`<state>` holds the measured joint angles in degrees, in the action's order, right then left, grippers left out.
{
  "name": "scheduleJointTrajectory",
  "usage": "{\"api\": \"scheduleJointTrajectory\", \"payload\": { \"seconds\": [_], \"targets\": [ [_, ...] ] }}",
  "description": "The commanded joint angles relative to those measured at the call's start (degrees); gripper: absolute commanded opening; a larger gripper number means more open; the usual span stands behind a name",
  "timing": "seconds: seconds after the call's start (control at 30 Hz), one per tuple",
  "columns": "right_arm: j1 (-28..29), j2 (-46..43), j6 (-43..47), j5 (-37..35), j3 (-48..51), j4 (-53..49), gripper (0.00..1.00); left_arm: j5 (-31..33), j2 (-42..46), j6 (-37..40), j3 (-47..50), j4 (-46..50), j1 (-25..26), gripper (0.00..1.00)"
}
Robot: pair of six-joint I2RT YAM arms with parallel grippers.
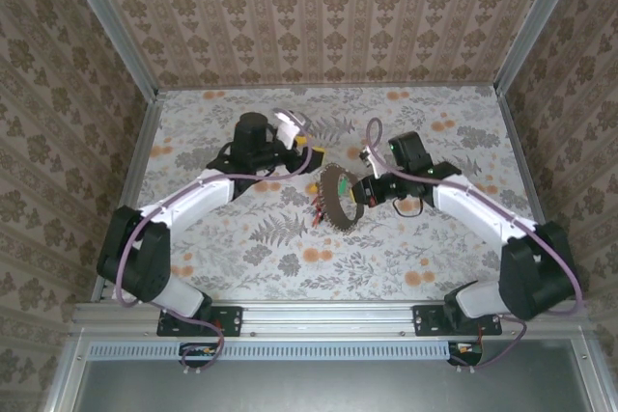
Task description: Put the keys on the keyring
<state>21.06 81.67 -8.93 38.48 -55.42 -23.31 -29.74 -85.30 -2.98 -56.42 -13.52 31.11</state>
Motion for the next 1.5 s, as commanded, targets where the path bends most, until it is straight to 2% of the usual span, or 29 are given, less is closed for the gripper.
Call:
{"api": "scheduleJointTrajectory", "payload": {
  "seconds": [0.0, 0.07, 0.17, 0.27, 0.33, 0.4, 0.53, 0.63, 0.73, 0.8, 0.9, 1.0, 1.1, 1.3, 1.4, 1.47],
  "targets": [
    [-0.8, 5.2, -3.9, 12.7, -3.9, -9.7, 0.0, 1.1, 3.9, -9.8, 4.6, -11.3, -2.0, 0.69],
    [-0.7, 8.6, -4.6, 14.9, -4.9, -10.4, 0.0, -0.9, 4.9, -12.1, 6.9, -15.1, -3.5, 0.7],
    [-0.7, 12.8, -5.2, 11.8, -7.5, -13.1, 0.0, -2.2, 6.3, -12.0, 8.1, -14.4, -4.5, 0.7],
    [-0.3, 12.4, -9.7, 20.1, -5.7, -2.9, 0.0, -2.4, 7.8, -10.9, 9.6, -13.7, -4.6, 0.7],
    [-0.6, 11.7, -15.9, 20.4, -4.1, 4.5, 0.0, -1.9, 8.8, -10.3, 10.6, -13.6, -4.6, 0.7],
    [-1.3, 12.1, -18.5, 19.9, -3.9, 6.8, 0.0, -1.1, 9.7, -9.9, 11.5, -13.6, -4.6, 0.7],
    [-4.3, 11.3, -22.6, 14.4, -2.1, 9.5, 0.0, 0.1, 10.8, -9.6, 11.8, -12.9, -6.2, 0.7],
    [-7.9, 7.6, -28.8, 10.3, 2.4, 16.2, 0.0, 0.8, 11.7, -9.1, 11.9, -12.3, -6.3, 0.7],
    [-10.3, 3.1, -34.7, 3.3, 6.8, 20.3, 0.0, 1.5, 12.2, -8.9, 12.5, -12.2, -6.3, 0.71],
    [-10.4, 1.5, -36.9, -0.4, 9.1, 21.2, 0.0, 1.5, 12.1, -9.0, 12.7, -12.3, -6.4, 0.71],
    [-10.5, 1.9, -36.3, -1.2, 10.2, 18.4, 0.0, 1.4, 11.7, -9.5, 12.6, -12.8, -6.5, 0.71],
    [-10.4, 1.3, -36.5, -4.9, 12.8, 16.7, 0.0, 1.3, 11.3, -9.9, 12.5, -13.2, -6.4, 0.71],
    [-10.3, -1.0, -38.9, -8.2, 16.7, 18.3, 0.04, 1.3, 11.2, -9.7, 12.3, -12.9, -6.4, 0.72],
    [-9.5, -5.0, -40.1, -9.8, 21.4, 17.1, 0.07, 1.2, 10.7, -10.5, 12.7, -13.3, -6.4, 0.72],
    [-8.8, -7.2, -40.0, -11.1, 24.0, 15.8, 0.13, 1.0, 10.4, -10.9, 13.0, -14.3, -6.3, 0.72],
    [-8.8, -9.1, -39.7, -12.2, 25.4, 14.4, 0.14, 1.2, 10.5, -10.9, 13.3, -15.3, -6.3, 0.81]
  ]
}}
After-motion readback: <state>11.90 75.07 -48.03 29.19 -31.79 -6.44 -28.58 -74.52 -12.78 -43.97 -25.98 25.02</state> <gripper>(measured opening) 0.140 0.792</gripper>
